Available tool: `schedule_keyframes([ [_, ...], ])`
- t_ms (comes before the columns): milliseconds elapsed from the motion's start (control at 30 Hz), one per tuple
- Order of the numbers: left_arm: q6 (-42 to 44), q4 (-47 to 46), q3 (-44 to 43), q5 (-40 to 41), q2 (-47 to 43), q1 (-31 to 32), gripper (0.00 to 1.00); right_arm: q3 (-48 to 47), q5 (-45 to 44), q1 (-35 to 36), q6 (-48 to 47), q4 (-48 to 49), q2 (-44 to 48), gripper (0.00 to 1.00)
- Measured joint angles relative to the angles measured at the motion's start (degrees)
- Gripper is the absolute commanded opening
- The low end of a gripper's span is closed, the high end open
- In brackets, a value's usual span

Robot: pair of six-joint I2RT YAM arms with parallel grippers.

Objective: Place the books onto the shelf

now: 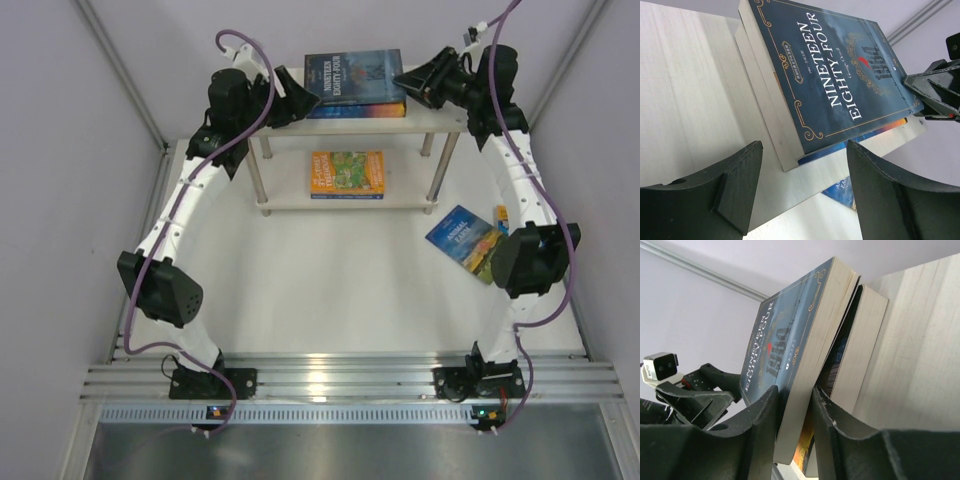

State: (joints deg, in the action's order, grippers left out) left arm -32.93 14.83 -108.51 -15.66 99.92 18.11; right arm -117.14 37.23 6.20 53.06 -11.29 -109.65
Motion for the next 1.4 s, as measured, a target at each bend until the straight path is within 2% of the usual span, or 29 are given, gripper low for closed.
schedule_keyframes([
  [133,-0.20,-0.31,-0.02,0.00,0.00,-0.33,0.73,0.00,-0.17,0.00,-0.24,-0.72,0.00,0.22],
  [300,-0.24,-0.33,-0.02,0.02,0.00,-0.39,0.73,0.04,-0.55,0.00,-0.26,-0.94,0.20,0.02],
  [567,-0.98,-1.60,-0.02,-0.20,-0.02,-0.39,0.73,0.46,-1.25,0.00,-0.46,-1.62,1.29,0.00],
  [633,-1.27,-1.62,-0.02,-0.24,-0.02,-0.39,0.73,1.11,-1.44,-0.02,-0.55,-1.90,1.90,0.07],
  [700,-1.44,-1.62,-0.02,-0.42,-0.02,-0.39,0.73,1.27,-1.53,-0.07,-0.59,-2.03,2.23,0.25],
  [800,-1.53,-1.62,-0.02,-0.61,-0.02,-0.39,0.73,1.27,-1.55,-0.13,-0.81,-2.01,2.47,0.38],
  [1000,-1.66,-1.66,0.00,-0.81,-0.02,-0.39,0.73,2.14,-1.49,-0.39,-1.60,-1.95,2.82,0.45],
  [1267,-1.62,-1.64,0.00,-0.81,-0.02,-0.39,0.73,2.14,-1.62,-1.01,-2.10,-2.01,2.97,0.45],
  [1400,-1.60,-1.64,0.00,-0.79,-0.02,-0.46,0.73,2.14,-2.08,-1.22,-2.14,-2.03,3.08,0.41],
])
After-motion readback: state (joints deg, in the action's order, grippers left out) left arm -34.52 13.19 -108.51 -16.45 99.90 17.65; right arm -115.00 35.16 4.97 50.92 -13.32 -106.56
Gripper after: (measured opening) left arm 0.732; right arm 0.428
